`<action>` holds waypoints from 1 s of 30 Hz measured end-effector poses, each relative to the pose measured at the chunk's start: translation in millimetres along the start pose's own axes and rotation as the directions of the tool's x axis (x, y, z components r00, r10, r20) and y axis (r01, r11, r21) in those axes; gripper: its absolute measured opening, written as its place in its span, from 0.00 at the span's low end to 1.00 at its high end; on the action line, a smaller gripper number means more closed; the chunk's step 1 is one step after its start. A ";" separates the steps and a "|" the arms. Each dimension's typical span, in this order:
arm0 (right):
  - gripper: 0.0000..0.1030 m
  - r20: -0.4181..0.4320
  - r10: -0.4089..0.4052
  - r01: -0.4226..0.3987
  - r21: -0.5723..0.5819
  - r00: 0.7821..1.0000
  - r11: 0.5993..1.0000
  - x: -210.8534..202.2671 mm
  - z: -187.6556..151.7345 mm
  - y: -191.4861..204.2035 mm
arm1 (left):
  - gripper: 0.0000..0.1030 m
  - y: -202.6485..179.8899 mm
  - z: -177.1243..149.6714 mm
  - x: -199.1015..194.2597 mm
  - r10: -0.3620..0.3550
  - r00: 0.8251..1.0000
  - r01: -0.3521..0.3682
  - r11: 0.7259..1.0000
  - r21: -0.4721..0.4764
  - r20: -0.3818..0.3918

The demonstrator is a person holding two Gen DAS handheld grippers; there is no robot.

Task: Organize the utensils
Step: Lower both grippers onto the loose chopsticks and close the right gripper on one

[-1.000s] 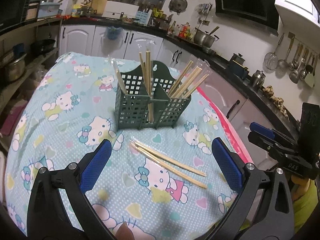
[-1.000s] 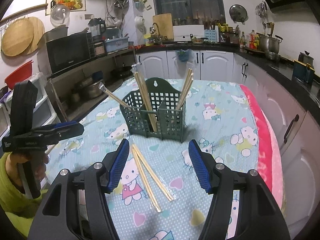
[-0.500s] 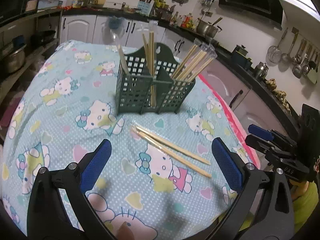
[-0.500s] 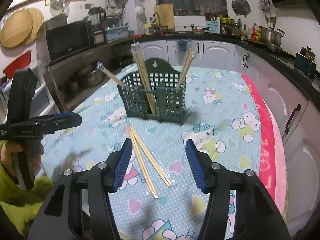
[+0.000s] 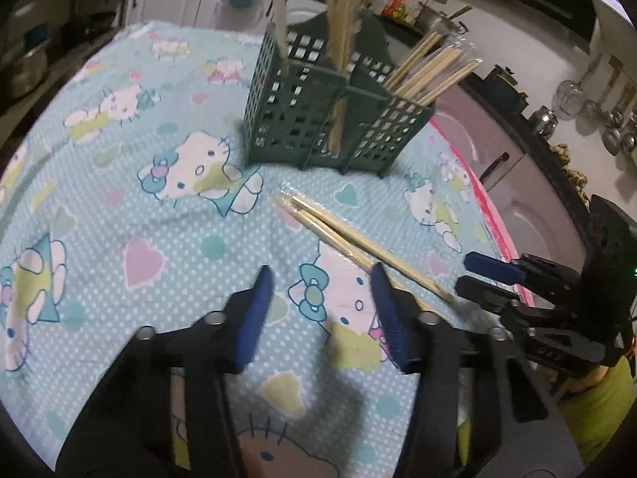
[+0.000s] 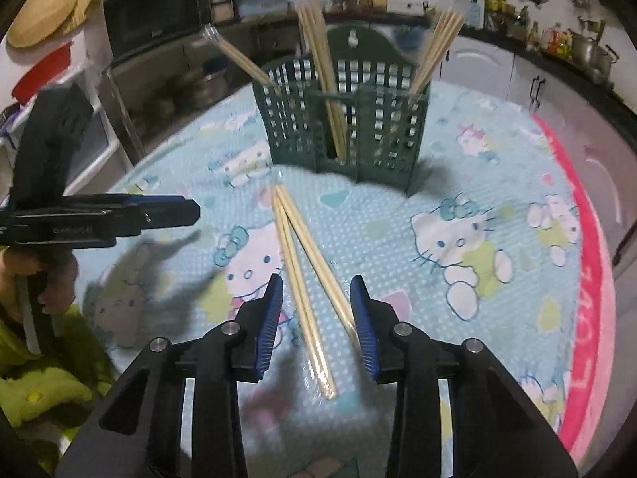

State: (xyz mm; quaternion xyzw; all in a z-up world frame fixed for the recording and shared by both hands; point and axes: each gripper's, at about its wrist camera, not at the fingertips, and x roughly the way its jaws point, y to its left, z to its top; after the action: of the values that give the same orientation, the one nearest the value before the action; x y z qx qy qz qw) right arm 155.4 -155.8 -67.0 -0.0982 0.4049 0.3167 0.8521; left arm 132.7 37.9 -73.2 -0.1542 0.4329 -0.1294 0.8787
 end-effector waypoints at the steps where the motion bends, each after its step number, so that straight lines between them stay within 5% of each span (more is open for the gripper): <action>1: 0.31 -0.014 0.005 -0.005 -0.003 1.000 1.000 6.4 2.4 -0.5 | 0.35 2.2 1.7 3.9 -0.002 1.000 0.002 1.000 -0.008 -0.008; 18: 0.25 -0.150 0.018 -0.026 -0.049 0.989 0.998 94.5 50.0 -1.2 | 0.34 37.9 42.9 53.6 -0.089 0.991 0.070 0.980 -0.188 -0.098; 30: 0.13 -0.166 0.049 -0.048 0.011 0.985 0.999 86.3 52.2 -25.9 | 0.34 41.0 61.8 87.0 -0.097 0.986 0.061 0.967 -0.249 -0.133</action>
State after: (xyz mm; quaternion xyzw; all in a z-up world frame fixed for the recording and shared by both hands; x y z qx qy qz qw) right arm 244.9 -114.1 -100.1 -0.1112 0.4779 0.3268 0.8078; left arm 237.5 54.0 -116.0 -0.2684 0.5015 -0.1210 0.8136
